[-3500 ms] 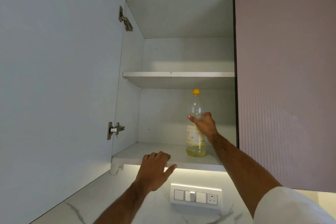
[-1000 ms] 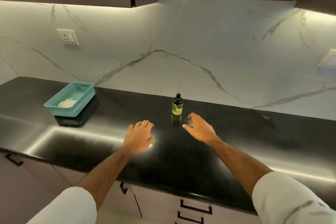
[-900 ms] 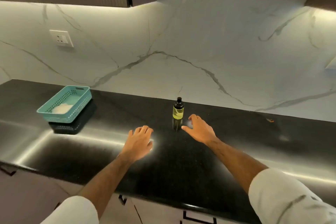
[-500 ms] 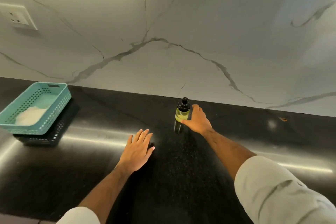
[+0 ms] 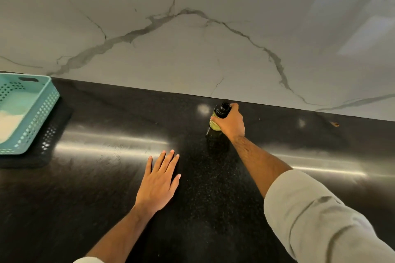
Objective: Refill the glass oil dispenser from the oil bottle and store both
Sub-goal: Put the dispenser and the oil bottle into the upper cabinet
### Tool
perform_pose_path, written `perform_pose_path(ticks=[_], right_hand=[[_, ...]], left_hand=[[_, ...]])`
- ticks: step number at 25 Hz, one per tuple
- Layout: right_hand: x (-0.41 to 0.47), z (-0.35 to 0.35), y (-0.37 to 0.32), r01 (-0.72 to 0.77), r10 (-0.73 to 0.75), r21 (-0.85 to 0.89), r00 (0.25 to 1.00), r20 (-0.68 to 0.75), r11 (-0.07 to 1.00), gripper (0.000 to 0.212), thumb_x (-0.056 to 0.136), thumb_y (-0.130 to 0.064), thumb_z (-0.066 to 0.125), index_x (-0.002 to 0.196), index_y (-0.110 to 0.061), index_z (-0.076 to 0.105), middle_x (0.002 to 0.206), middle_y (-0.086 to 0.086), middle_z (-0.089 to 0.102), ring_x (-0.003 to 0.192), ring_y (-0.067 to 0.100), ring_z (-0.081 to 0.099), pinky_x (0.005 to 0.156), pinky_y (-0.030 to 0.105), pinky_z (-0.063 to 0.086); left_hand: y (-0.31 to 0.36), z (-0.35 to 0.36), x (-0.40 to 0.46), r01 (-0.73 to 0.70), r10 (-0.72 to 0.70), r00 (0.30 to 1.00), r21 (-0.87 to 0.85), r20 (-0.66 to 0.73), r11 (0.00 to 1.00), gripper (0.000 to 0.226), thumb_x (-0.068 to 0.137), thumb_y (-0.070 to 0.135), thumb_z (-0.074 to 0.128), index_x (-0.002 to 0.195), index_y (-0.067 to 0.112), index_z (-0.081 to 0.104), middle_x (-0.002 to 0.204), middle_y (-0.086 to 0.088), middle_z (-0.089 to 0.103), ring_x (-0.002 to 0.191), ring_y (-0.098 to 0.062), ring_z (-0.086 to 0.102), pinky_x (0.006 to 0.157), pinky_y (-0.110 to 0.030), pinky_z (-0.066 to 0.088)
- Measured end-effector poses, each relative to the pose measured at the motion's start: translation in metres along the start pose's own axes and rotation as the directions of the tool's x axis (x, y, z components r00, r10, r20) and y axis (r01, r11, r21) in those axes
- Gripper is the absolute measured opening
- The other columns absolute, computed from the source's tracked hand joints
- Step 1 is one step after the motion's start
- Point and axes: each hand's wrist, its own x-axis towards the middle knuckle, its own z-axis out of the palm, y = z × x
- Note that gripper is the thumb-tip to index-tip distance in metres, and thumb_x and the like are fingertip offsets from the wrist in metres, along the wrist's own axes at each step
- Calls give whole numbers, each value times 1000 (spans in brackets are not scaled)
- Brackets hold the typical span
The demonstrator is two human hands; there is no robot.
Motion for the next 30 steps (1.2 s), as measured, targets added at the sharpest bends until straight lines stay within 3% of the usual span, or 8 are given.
perform_pose_path(ticks=[6, 12, 20, 25, 27, 30], right_hand=[[-21, -9, 3, 76, -75, -63, 997, 28, 995, 70, 72, -46, 89, 127, -26, 50, 123, -2, 68, 109, 21, 67, 96, 49, 57], [-106, -27, 25, 102, -96, -57, 990, 107, 993, 68, 66, -54, 90, 119, -36, 52, 115, -14, 69, 105, 8, 67, 94, 41, 59], [-255, -76, 53, 106, -104, -11, 991, 88, 994, 67, 67, -51, 92, 121, -38, 54, 113, -19, 71, 105, 1, 69, 94, 35, 60], [-346, -120, 88, 86, -86, 16, 996, 34, 996, 67, 67, -52, 91, 121, -37, 54, 112, -18, 72, 104, 2, 69, 93, 34, 60], [-386, -140, 108, 65, -65, 25, 998, -2, 998, 65, 67, -55, 90, 118, -39, 53, 106, -20, 72, 99, 0, 69, 89, 33, 60], [-453, -179, 142, 54, -51, 44, 996, -75, 998, 64, 66, -56, 88, 116, -38, 54, 102, -21, 71, 96, 0, 68, 85, 33, 59]], left_hand=[[-2, 2, 0, 9, -9, 999, -27, -33, 1000, 61, 105, 50, 19, 161, 26, 13, 169, 3, 12, 157, -20, 4, 126, -53, 10], [-2, -1, 2, -3, 2, 1000, -58, -18, 998, 61, 104, 49, 18, 160, 25, 16, 169, 1, 13, 157, -21, 5, 125, -55, 13], [-6, -8, 10, -2, 1, 1000, -57, -9, 998, 60, 101, 43, 46, 155, 17, 35, 163, -7, 32, 153, -29, 24, 119, -62, 23], [32, -20, -12, 2, 3, 998, -85, 55, 996, 59, 102, 42, 48, 152, 14, 36, 160, -9, 35, 151, -32, 25, 116, -68, 20], [71, -26, -42, -73, 77, 997, -109, 32, 991, 54, 101, 39, 52, 149, 17, 40, 157, -7, 36, 148, -31, 29, 115, -65, 24], [153, -32, -103, -345, 351, 936, -190, -2, 919, 42, 97, 30, 58, 139, 27, 50, 148, 1, 45, 138, -24, 42, 110, -54, 35]])
